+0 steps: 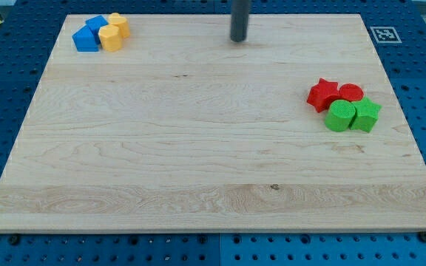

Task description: Separate heart from the hexagon

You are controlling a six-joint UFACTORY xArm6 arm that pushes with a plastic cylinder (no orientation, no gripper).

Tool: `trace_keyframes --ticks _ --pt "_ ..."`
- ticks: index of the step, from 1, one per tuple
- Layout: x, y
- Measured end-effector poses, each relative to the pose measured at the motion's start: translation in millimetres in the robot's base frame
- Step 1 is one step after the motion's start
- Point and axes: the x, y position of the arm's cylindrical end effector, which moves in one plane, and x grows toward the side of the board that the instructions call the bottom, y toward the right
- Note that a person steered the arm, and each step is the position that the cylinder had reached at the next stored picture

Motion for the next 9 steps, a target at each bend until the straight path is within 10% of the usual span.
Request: trace_keyframes --ticks 4,9 --pt "-49 -243" --pt "31 -182"
